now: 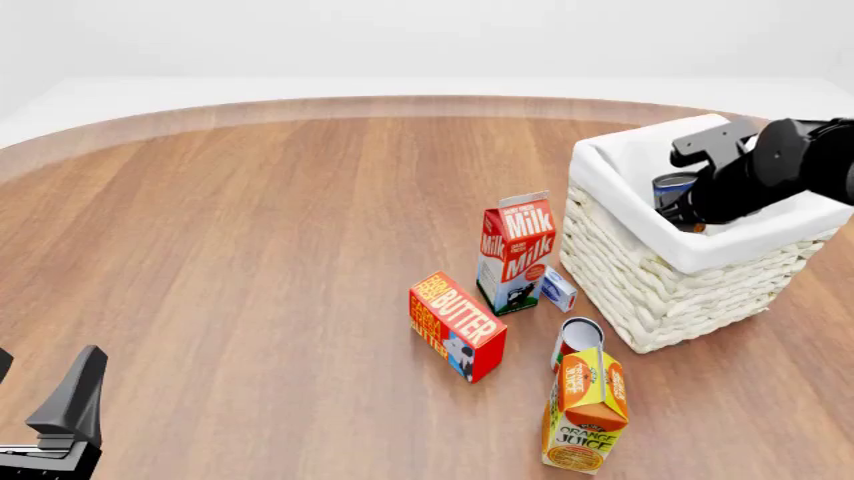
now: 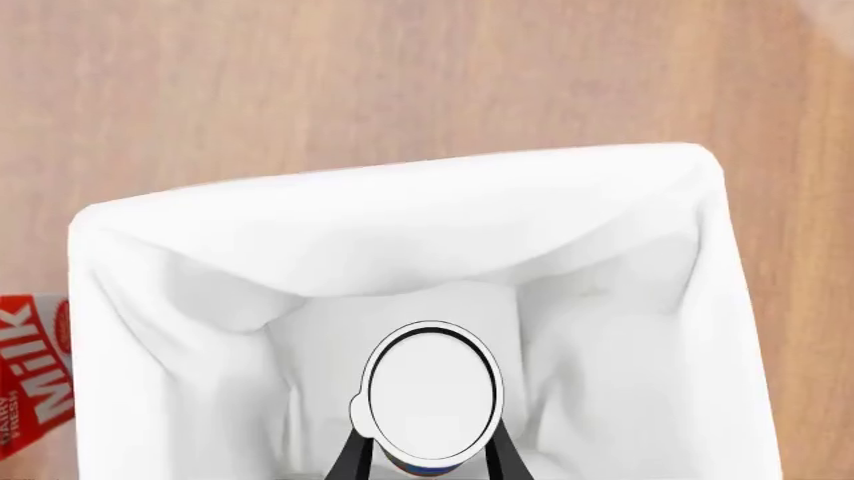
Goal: Pick up the alphabet soup, and put it in the basket.
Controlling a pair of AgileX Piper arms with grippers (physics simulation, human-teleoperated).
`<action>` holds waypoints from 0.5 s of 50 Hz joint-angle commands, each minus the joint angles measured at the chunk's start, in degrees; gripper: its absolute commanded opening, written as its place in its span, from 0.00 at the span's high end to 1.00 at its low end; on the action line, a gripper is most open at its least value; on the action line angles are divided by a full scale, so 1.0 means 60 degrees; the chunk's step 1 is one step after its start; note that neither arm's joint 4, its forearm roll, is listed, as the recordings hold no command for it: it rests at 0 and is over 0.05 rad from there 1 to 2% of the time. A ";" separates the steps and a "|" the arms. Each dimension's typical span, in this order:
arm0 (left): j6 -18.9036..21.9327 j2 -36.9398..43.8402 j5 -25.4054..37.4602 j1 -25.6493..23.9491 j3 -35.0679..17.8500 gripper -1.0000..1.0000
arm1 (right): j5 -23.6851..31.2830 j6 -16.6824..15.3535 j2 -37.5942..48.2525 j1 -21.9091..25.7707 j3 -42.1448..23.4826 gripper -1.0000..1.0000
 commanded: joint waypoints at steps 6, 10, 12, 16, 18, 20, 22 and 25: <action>0.0000 0.0000 0.0000 0.0000 0.0000 0.00 | 0.0029 0.0123 0.0035 -0.0095 -0.0073 1.00; 0.0000 0.0000 0.0000 0.0000 0.0000 0.00 | 0.0047 0.0368 -0.0064 0.0047 -0.0186 0.00; 0.0000 0.0000 0.0000 0.0000 0.0000 0.00 | 0.0026 0.0173 -0.0033 -0.0121 -0.0175 0.00; 0.0000 0.0000 0.0000 0.0000 0.0000 0.00 | 0.0032 0.0253 -0.0030 -0.0084 -0.0202 0.00; 0.0000 0.0000 0.0000 0.0000 0.0000 0.00 | 0.0039 0.0290 -0.0016 -0.0068 -0.0220 0.00; 0.0000 0.0000 0.0000 0.0000 0.0000 0.00 | 0.0038 0.0285 -0.0003 -0.0073 -0.0230 0.00; 0.0000 0.0000 0.0000 0.0000 0.0000 0.00 | 0.0044 0.0290 -0.0018 -0.0058 -0.0240 0.00; 0.0000 0.0000 0.0000 0.0000 0.0000 0.00 | 0.0044 0.0312 -0.0026 -0.0053 -0.0264 0.00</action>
